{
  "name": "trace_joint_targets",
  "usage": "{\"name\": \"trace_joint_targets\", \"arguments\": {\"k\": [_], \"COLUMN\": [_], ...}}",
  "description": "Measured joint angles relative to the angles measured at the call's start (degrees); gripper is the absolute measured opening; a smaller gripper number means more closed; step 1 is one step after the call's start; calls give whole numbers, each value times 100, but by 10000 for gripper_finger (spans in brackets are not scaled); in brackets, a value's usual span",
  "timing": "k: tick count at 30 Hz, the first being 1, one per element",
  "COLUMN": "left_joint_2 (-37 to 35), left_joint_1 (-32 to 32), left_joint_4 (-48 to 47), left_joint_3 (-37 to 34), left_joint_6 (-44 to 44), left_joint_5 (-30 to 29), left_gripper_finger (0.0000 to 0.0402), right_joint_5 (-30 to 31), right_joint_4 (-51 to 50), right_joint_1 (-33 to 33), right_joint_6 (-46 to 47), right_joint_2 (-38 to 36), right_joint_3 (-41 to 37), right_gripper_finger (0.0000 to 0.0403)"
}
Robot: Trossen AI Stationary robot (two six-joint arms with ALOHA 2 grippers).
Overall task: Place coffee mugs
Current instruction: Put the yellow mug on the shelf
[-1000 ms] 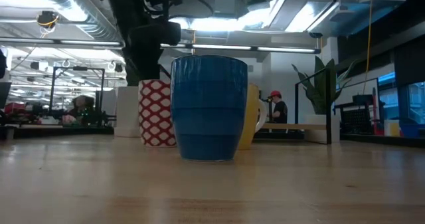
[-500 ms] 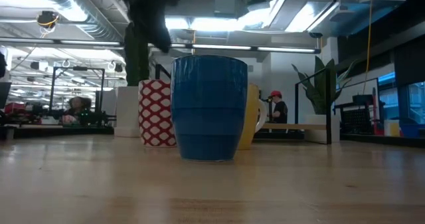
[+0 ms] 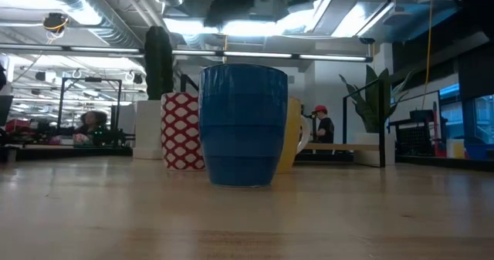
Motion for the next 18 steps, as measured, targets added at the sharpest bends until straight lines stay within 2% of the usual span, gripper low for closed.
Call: {"name": "trace_joint_targets", "arguments": {"k": [6,8,14,18], "left_joint_2": [-400,-452,-503,-503], "left_joint_1": [-104,-113,-113,-113], "left_joint_4": [-178,-229,-426,-529], "left_joint_3": [4,4,2,2], "left_joint_6": [-17,-15,-11,32], "left_joint_5": [-346,-375,-453,-492], "left_gripper_finger": [129,129,129,129], "right_joint_5": [-11,-16,-480,-537], "right_joint_4": [-1758,-2064,-1861,-1146], "right_joint_1": [-2,-2,-93,-189], "right_joint_6": [541,566,351,354], "right_joint_2": [270,254,-230,-325], "right_joint_3": [-2,-67,-877,-1620], "right_gripper_finger": [217,217,216,216]}}
